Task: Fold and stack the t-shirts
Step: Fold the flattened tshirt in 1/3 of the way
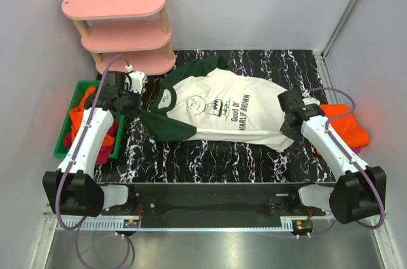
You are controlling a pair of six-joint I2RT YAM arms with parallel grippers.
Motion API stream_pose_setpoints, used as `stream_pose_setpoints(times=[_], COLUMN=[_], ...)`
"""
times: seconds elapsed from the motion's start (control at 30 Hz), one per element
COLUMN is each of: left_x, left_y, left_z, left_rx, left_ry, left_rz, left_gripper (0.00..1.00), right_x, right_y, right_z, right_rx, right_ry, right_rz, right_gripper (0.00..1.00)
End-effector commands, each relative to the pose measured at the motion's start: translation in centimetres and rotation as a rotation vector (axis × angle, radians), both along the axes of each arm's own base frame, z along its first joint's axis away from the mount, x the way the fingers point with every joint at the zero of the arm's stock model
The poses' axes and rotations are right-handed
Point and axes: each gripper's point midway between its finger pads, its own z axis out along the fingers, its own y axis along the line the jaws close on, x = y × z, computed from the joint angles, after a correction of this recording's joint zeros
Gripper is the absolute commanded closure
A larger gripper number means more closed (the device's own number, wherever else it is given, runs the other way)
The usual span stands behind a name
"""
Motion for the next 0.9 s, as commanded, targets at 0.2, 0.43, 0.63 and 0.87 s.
stream_pose_setpoints(times=[0.2,0.43,0.63,0.87], left_x=[6.9,10.4,13.0,14.7], left_y=[1.0,0.7,0.7,-0.6], left_z=[1.8,1.2,0.5,-0.4], left_rx=[0.013,0.004,0.011,0.021], left_ry=[-0.131,-0.130,-0.134,-0.140], left_rz=[0.092,0.100,0.111,0.085], left_gripper=[1.00,1.00,1.00,1.00], right_x=[6.0,9.1,10.5,11.1], right_y=[-0.1,0.3,0.5,0.4], right_z=[1.4,0.5,-1.8,-4.0], right_rx=[-0.069,-0.099,-0.105,-0.109], right_ry=[-0.089,-0.069,-0.026,0.021], right_rz=[-0.002,0.012,0.010,0.004], right_gripper=[1.00,1.00,1.00,1.00])
